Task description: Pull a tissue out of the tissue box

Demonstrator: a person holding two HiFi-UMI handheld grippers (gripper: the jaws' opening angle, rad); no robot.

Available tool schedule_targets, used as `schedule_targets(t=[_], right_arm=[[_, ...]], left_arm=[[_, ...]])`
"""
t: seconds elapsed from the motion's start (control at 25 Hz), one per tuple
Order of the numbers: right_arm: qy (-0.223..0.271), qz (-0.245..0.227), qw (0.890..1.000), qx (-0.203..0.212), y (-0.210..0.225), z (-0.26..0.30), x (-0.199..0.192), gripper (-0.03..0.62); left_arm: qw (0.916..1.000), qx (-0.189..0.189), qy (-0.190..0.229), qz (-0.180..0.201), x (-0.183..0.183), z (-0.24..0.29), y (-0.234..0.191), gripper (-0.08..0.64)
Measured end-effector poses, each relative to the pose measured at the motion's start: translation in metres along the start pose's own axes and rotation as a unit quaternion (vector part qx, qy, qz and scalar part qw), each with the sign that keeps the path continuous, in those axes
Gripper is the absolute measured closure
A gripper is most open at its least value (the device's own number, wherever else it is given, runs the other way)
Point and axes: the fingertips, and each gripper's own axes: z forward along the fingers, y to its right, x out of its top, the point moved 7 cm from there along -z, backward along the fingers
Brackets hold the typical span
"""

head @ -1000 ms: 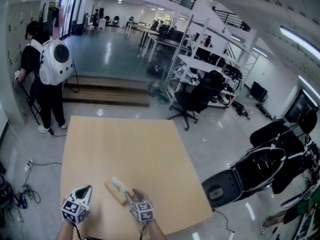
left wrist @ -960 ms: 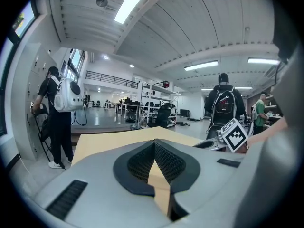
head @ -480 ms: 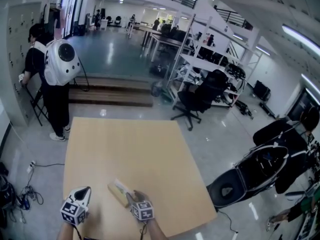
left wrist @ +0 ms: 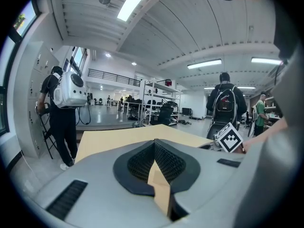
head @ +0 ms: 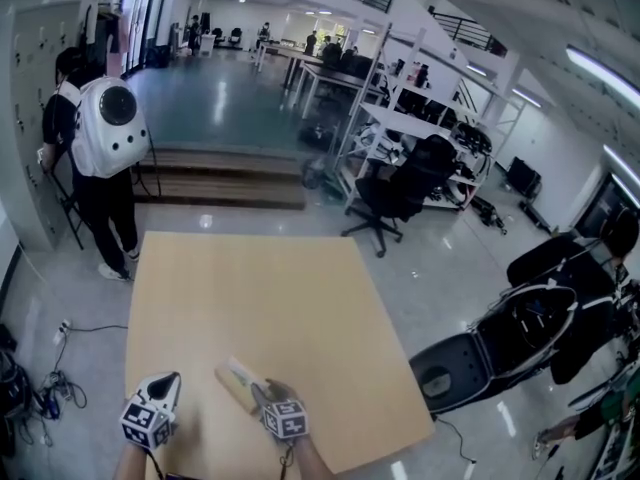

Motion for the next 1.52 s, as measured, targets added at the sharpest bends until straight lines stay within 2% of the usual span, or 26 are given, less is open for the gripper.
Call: schedule_targets(t=[0.28, 0.4, 0.48, 1.52], right_arm=[[-0.003, -0.011, 1.0, -0.008, 0.006, -0.004, -0.002, 0.531], [-0.004, -0.011, 1.0, -0.004, 0.004, -0.002, -0.002, 0.546], [-0.004, -0.011, 1.0, -0.003, 0.001, -0.001, 0.0, 0.578], [0.026, -0.013, 1.0, 0.003, 0.002, -0.011, 0.01, 0.586]], left_arm=[[1.0, 0.0, -0.002, -0.001, -0.003, 0.006, 0.004, 0.552], [1.0, 0.0, -0.002, -0.001, -0.002, 0.006, 0.002, 0.552], [1.0, -0.001, -0.002, 0.0, -0.002, 0.004, -0.001, 0.552], [0.9999, 0.003, 0.004, -0.009, -0.008, 0.003, 0.002, 0.552]])
